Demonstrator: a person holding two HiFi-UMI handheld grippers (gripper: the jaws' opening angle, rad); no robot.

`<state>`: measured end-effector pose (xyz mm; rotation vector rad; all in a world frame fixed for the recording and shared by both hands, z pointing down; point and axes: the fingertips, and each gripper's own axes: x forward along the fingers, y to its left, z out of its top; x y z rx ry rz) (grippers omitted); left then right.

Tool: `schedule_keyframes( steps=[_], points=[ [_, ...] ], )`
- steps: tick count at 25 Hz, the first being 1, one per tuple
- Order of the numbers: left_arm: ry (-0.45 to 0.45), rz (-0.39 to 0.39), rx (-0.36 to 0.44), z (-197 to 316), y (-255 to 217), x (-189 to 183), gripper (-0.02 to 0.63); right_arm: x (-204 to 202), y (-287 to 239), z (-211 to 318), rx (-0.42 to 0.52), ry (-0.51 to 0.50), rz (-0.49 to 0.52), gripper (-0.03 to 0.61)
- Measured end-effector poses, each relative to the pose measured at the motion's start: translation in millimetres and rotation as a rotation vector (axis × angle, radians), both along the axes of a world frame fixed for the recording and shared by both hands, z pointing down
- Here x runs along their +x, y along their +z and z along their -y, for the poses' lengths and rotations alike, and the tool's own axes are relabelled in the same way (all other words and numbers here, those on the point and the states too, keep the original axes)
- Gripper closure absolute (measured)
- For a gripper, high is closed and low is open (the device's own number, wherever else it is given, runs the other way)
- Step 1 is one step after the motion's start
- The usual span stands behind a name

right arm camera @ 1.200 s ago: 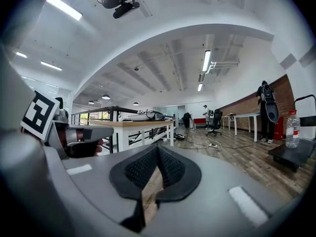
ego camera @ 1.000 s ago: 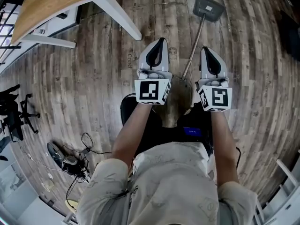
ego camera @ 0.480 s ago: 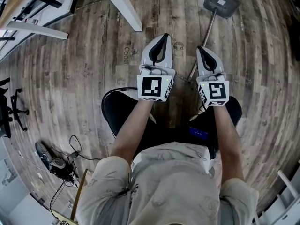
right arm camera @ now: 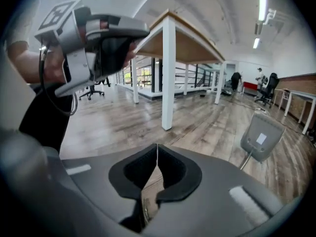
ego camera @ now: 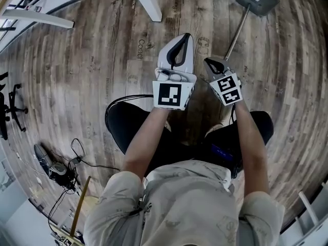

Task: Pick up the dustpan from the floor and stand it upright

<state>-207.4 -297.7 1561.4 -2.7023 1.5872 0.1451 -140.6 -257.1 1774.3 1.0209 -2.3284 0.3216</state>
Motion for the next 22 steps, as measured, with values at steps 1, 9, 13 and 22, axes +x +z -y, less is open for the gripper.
schedule_keyframes(
  steps=[1, 9, 13, 22],
  points=[
    [-0.003, 0.001, -0.009, 3, 14, -5, 0.594, -4, 25, 0, -0.045, -0.024, -0.029, 0.562],
    [-0.016, 0.022, -0.029, 26, 104, -25, 0.594, -19, 189, -9, -0.276, -0.196, -0.225, 0.509],
    [-0.019, 0.033, -0.038, 35, 148, -24, 0.594, -11, 262, -9, -0.304, -0.304, -0.348, 0.497],
    [-0.013, 0.054, -0.073, 62, 213, -24, 0.594, 6, 367, -13, -0.356, -0.443, -0.543, 0.472]
  ],
)
